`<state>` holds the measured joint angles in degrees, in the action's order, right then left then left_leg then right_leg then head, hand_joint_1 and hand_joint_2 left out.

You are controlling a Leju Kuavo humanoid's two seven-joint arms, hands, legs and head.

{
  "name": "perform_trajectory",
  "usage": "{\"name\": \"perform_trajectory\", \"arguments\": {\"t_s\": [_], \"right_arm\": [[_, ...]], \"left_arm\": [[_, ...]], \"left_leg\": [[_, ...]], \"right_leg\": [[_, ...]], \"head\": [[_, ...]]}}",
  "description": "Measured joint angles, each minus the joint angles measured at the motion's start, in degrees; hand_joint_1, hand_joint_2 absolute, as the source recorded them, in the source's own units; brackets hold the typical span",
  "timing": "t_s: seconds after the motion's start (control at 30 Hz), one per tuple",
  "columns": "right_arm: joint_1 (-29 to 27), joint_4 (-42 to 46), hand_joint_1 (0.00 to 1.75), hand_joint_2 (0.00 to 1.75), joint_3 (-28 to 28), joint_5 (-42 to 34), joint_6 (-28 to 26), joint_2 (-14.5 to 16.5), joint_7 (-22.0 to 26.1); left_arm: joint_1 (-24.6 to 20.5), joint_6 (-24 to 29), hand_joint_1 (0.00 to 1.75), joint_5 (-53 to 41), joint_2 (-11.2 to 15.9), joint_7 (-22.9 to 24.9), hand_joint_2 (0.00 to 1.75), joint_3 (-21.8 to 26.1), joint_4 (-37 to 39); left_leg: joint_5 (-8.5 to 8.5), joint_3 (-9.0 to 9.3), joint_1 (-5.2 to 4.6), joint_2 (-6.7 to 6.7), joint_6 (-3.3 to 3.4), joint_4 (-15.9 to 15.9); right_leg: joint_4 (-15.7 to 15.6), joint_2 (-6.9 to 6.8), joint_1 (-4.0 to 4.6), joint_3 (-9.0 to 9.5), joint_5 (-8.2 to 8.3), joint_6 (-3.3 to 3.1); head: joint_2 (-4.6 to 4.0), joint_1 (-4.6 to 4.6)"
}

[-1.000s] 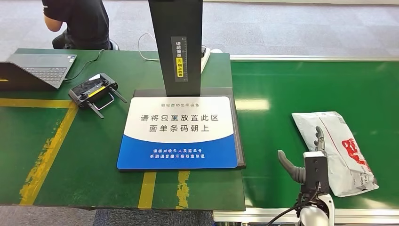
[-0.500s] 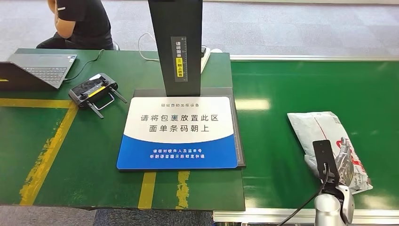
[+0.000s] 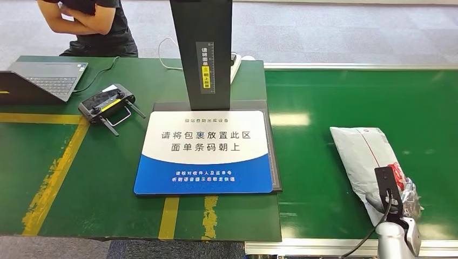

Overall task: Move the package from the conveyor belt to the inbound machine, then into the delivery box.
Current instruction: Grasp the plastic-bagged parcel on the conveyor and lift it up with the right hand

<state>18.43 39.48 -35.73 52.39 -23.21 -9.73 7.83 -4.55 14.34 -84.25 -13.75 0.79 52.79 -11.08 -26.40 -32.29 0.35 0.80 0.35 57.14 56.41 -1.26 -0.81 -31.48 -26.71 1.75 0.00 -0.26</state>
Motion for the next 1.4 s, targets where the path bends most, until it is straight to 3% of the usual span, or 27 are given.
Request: {"name": "perform_trajectory", "arguments": {"t_s": [0.13, 0.33, 0.47, 0.57, 0.6, 0.7, 0.97, 1.4], "right_arm": [[1.23, -4.30, 0.00, 1.75, -0.14, 0.29, 3.29, -1.14, -0.10], [3.01, -7.95, 0.00, 1.75, -0.23, -0.43, 15.17, -2.51, 0.15], [3.48, -8.80, 0.00, 1.75, -0.25, -0.70, 16.91, -2.78, 0.63], [3.45, -8.90, 0.30, 1.75, -0.24, -1.79, 18.89, -2.81, 1.80], [3.37, -8.81, 0.72, 1.75, -0.22, -2.27, 19.59, -2.81, 2.31], [3.06, -8.33, 1.73, 1.75, -0.13, -3.26, 20.47, -2.79, 3.21], [0.77, -3.73, 1.75, 1.75, 0.33, -5.33, 22.62, -2.04, 4.20], [-5.91, 10.21, 1.75, 1.75, 3.64, -10.79, 23.45, 2.54, 4.05]], "left_arm": [[0.00, 0.03, 0.00, -0.01, -0.04, 0.06, 1.75, -0.05, 0.00], [-0.01, 0.17, 0.00, -0.01, -0.10, 0.07, 1.75, -0.07, 0.00], [-0.03, 0.22, 0.00, 0.00, -0.24, 0.08, 1.75, -0.07, 0.00], [-0.02, 0.26, 0.00, 0.03, -0.33, 0.17, 1.75, -0.07, 0.00], [-0.02, 0.27, 0.00, 0.03, -0.35, 0.21, 1.75, -0.07, 0.00], [-0.03, 0.34, 0.00, 0.04, -0.37, 0.27, 1.75, -0.07, 0.00], [-0.02, 0.39, 0.00, 0.04, -0.43, 0.27, 1.75, -0.07, 0.00], [0.00, 0.41, 0.00, 0.04, -0.54, 0.16, 1.75, -0.07, 0.00]], "left_leg": [[0.00, 0.03, 0.01, 0.00, 0.00, 0.00], [-0.09, 0.31, 0.12, 0.31, 0.03, 0.00], [-0.15, 0.55, 0.14, 0.48, 0.09, 0.00], [-0.14, 0.63, 0.14, 0.58, 0.10, 0.00], [-0.14, 0.64, 0.14, 0.66, 0.10, 0.00], [-0.14, 0.69, 0.14, 0.80, 0.11, 0.00], [-0.14, 0.73, 0.15, 0.84, 0.11, 0.00], [-0.14, 0.55, 0.25, 0.76, 0.09, 0.00]], "right_leg": [[0.00, 0.00, 0.01, 0.02, 0.00, 0.00], [-0.13, 0.26, 0.09, 0.30, 0.01, -0.01], [-0.24, 0.35, 0.09, 0.51, 0.05, 0.02], [-0.31, 0.45, 0.09, 0.62, 0.16, 0.08], [-0.32, 0.52, 0.09, 0.63, 0.20, 0.10], [-0.35, 0.66, 0.09, 0.65, 0.29, 0.14], [-0.37, 0.70, 0.12, 0.68, 0.32, 0.15], [-0.34, 0.64, 0.22, 0.51, 0.27, 0.08]], "head": [[0.00, 0.00], [0.00, 0.01], [0.00, 0.00], [0.00, 0.01], [0.00, 0.02], [0.00, 0.01], [0.00, 0.01], [0.00, 0.01]]}}
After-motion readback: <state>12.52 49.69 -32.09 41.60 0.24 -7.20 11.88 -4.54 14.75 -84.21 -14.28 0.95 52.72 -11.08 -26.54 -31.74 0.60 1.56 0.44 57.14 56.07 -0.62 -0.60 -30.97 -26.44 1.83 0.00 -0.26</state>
